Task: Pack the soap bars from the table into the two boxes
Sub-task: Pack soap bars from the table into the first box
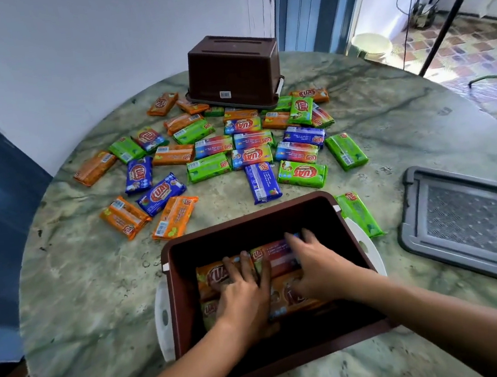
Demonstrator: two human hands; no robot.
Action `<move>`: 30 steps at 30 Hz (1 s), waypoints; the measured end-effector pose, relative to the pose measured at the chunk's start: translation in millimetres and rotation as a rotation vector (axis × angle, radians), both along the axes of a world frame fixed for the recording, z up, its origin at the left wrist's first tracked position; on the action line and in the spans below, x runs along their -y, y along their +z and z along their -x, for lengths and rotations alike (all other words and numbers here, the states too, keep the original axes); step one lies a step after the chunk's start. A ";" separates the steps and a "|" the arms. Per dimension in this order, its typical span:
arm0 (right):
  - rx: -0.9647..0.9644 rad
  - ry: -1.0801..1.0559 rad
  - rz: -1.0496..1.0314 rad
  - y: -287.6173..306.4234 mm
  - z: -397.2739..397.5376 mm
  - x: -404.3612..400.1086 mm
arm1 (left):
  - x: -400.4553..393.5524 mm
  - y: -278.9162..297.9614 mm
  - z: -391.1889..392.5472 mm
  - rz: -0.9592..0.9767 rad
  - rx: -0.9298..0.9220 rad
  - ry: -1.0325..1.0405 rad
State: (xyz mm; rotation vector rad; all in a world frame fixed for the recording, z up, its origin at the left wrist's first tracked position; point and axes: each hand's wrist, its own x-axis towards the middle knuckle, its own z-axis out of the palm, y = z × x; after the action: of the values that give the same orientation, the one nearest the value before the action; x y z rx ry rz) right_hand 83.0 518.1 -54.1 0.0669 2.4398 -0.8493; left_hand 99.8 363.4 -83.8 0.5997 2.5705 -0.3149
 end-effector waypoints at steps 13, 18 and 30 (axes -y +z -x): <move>-0.420 0.643 -0.766 -32.9 -2.2 20.3 | 16.3 5.4 5.2 0.068 0.020 -0.160; -0.443 0.714 -0.704 -25.0 5.2 15.8 | 10.7 8.7 10.5 0.117 0.014 -0.187; -0.411 0.706 -0.392 22.8 0.6 -2.6 | 32.3 48.0 25.4 -0.313 -0.039 -0.166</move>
State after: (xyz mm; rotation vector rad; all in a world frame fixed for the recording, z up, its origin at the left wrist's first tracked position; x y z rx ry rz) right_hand 82.4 520.7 -31.2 -0.8464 2.6677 -0.0655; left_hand 74.4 331.1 -35.8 0.9309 2.6330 0.0255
